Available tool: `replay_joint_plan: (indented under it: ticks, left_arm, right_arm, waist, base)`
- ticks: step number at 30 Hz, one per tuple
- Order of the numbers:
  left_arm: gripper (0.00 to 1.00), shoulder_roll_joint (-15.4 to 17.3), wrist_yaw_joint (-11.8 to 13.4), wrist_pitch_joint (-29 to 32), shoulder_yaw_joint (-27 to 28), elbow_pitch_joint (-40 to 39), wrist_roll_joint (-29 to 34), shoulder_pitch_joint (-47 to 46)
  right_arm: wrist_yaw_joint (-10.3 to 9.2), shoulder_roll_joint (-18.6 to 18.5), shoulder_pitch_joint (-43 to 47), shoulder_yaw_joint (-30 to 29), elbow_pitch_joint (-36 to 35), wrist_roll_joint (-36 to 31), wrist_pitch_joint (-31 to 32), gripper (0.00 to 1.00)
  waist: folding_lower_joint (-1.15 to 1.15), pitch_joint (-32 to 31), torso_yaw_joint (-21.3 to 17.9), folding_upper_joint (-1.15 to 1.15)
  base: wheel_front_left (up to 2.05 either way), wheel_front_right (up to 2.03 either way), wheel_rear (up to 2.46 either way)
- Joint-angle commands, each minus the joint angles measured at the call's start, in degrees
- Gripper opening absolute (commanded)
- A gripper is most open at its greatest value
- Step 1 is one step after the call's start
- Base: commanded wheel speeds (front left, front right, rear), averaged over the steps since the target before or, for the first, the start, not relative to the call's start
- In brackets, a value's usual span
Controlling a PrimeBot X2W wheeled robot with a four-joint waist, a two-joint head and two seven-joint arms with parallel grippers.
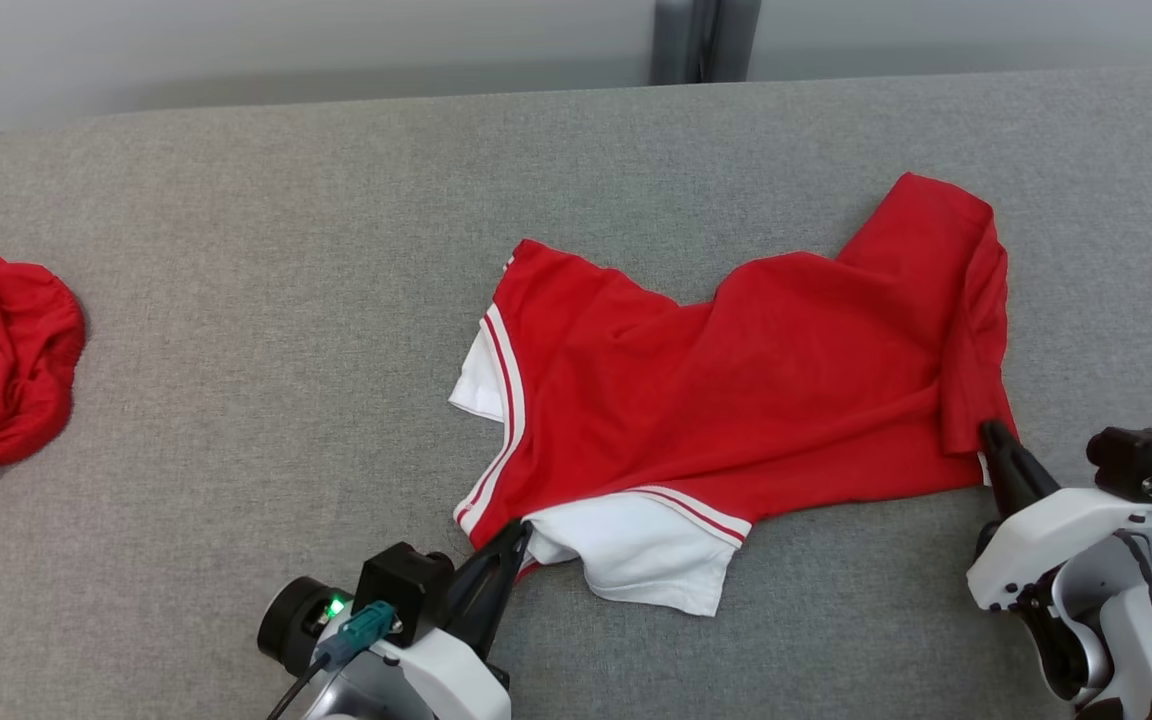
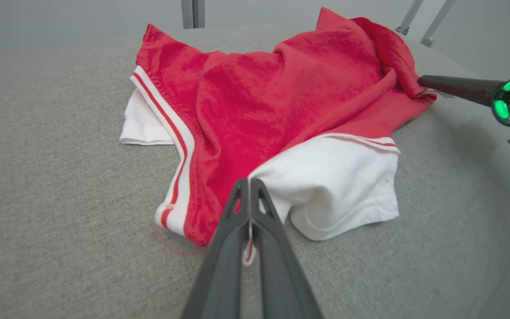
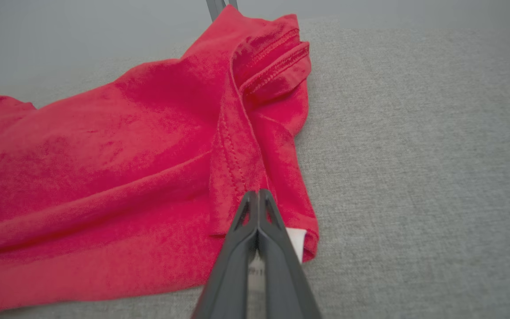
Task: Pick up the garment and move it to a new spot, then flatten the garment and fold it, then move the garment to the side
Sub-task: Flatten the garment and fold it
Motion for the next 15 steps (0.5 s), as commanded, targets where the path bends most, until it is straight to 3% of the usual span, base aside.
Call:
replay_joint_plan:
  ticks: [1,9,15]
  left_arm:
    - [0.00,0.47,0.39,-0.60,0.47,-0.08,0.40,-1.30]
    - [0.00,1.14,1.68,-3.16,2.15,-1.02,0.25,-1.32]
    - [0.00,1.66,2.41,-2.95,2.47,-1.28,-0.28,-0.50]
  right_arm:
    - [0.01,-0.58,-0.64,0.12,-0.41,0.54,-0.84,0.00]
    - [0.01,-1.27,0.62,-0.64,-4.68,0.50,-5.31,0.00]
    - [0.01,-0.75,2.02,-1.29,-8.17,-0.29,-4.96,0.00]
  waist:
    - [0.00,0.01,-0.05,0.00]
    - [0.00,-0.63,-0.53,0.00]
    - [0.00,-1.22,-0.92,0.00]
  base:
    - [0.00,0.00,0.00]
    - [0.00,0.00,0.00]
    - [0.00,0.00,0.00]
